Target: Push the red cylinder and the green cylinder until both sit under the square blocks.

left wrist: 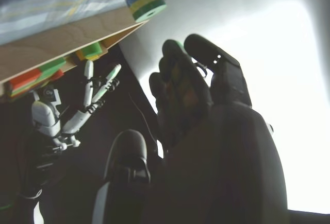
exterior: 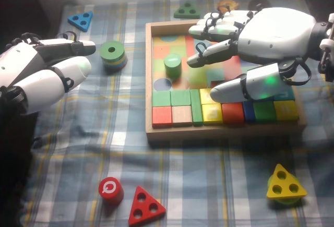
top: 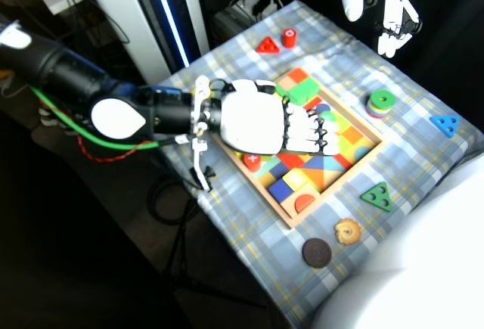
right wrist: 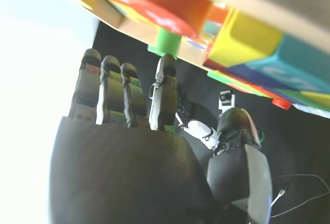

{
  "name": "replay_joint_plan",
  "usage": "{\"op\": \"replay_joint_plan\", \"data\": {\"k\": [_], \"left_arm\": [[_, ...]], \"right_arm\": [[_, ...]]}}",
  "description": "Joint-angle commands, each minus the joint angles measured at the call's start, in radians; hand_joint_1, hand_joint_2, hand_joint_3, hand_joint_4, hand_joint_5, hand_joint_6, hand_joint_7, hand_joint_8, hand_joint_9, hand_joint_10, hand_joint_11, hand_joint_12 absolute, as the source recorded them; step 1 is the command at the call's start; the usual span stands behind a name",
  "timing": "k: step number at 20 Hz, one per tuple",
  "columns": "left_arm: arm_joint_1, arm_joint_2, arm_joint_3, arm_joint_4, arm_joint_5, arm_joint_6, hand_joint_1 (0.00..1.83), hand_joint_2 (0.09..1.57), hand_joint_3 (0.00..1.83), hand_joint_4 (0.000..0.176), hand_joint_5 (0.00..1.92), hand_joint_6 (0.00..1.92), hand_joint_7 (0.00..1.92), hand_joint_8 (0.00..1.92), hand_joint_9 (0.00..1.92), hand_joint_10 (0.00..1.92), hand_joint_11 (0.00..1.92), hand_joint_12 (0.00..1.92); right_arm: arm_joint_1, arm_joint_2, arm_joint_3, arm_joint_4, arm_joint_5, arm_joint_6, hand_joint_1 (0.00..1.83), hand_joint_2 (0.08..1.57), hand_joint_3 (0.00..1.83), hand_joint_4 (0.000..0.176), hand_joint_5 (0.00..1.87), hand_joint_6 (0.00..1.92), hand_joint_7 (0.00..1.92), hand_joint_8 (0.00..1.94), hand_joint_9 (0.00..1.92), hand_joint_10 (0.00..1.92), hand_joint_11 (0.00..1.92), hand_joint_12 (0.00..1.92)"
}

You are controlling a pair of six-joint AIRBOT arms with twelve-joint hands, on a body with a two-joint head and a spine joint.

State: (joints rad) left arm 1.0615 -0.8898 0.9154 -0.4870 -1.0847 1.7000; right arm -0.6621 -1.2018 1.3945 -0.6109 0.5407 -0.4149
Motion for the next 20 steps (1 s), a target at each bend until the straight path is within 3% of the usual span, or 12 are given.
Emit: {"op": "replay_joint_plan", "data": {"k": [1,2,4,7,10,12,14,15,16,18,20], "left_arm": [[-0.01,-0.005,0.006,0.018,-0.111,-0.009,0.0,1.57,0.01,0.0,0.6,0.0,0.54,0.0,0.57,0.0,0.0,1.32],[-0.01,-0.005,0.006,0.018,-0.111,-0.009,0.02,1.57,0.02,0.0,0.6,0.0,0.54,0.0,0.57,0.0,0.0,1.32],[-0.01,-0.005,0.006,0.018,-0.111,-0.009,0.03,1.57,0.01,0.0,0.6,0.0,0.55,0.0,0.58,0.01,0.0,1.3],[-0.01,-0.005,0.006,0.018,-0.111,-0.009,0.01,1.57,0.01,0.0,0.6,0.0,0.56,0.0,0.6,0.01,0.0,1.37],[-0.01,-0.009,0.008,0.018,-0.109,-0.009,0.01,1.57,0.02,0.0,0.6,0.0,0.55,0.0,0.59,0.01,0.0,1.37],[-0.011,-0.01,0.009,0.019,-0.107,-0.009,0.01,1.57,0.02,0.0,0.6,0.0,0.55,0.0,0.59,0.0,0.0,1.37],[-0.012,-0.012,0.011,0.02,-0.104,-0.009,0.03,1.57,0.01,0.0,0.61,0.0,0.56,0.0,0.6,0.01,0.0,1.37],[-0.013,-0.014,0.013,0.02,-0.102,-0.009,0.01,1.57,0.01,0.0,0.6,0.0,0.55,0.0,0.59,0.0,0.0,1.36],[-0.014,-0.015,0.014,0.021,-0.101,-0.009,0.02,1.57,0.02,0.0,0.59,0.0,0.55,0.0,0.59,0.0,0.0,1.37],[-0.015,-0.016,0.015,0.022,-0.1,-0.009,0.0,1.57,0.02,0.0,0.58,0.0,0.54,0.0,0.59,0.0,0.0,1.37],[-0.015,-0.017,0.016,0.023,-0.1,-0.009,0.01,1.57,0.03,0.0,0.58,0.0,0.54,0.0,0.6,0.0,0.0,1.37]], "right_arm": [[0.008,-0.002,0.004,0.037,0.095,0.006,0.0,1.19,0.02,0.124,0.39,0.0,0.0,0.0,0.0,0.0,0.0,0.0],[0.008,-0.002,0.005,0.039,0.096,0.006,0.0,1.2,0.01,0.119,0.39,0.0,0.0,0.0,0.0,0.0,0.0,0.0],[0.008,-0.002,0.005,0.04,0.097,0.006,0.0,1.18,0.0,0.133,0.39,0.0,0.0,0.0,0.0,0.0,0.0,0.0],[0.012,-0.002,0.013,0.04,0.108,0.006,0.0,1.15,0.0,0.122,0.42,0.01,0.01,0.01,0.0,0.0,0.0,0.0],[0.033,-0.009,0.035,0.047,0.118,0.006,0.0,1.07,0.0,0.128,0.36,0.0,0.0,0.0,0.0,0.0,0.0,0.0],[0.042,-0.029,0.053,0.049,0.119,0.006,0.0,1.04,0.0,0.122,0.33,0.0,0.06,0.02,0.0,0.0,0.0,0.0],[0.049,-0.045,0.066,0.049,0.119,0.006,0.0,0.98,0.0,0.102,0.34,0.0,0.0,0.0,0.0,0.0,0.0,0.0],[0.051,-0.052,0.071,0.049,0.119,0.006,0.0,0.98,0.0,0.062,0.35,0.01,0.0,0.0,0.0,0.0,0.0,0.0],[0.053,-0.056,0.075,0.049,0.119,0.006,0.0,0.98,0.0,0.046,0.35,0.01,0.01,0.0,0.0,0.0,0.0,0.0],[0.055,-0.065,0.081,0.049,0.119,0.006,0.0,0.97,0.0,0.081,0.36,0.01,0.01,0.0,0.0,0.0,0.0,0.0],[0.055,-0.076,0.088,0.049,0.119,0.006,0.0,1.01,0.0,0.059,0.37,0.01,0.0,0.0,0.0,0.0,0.0,0.0]]}}
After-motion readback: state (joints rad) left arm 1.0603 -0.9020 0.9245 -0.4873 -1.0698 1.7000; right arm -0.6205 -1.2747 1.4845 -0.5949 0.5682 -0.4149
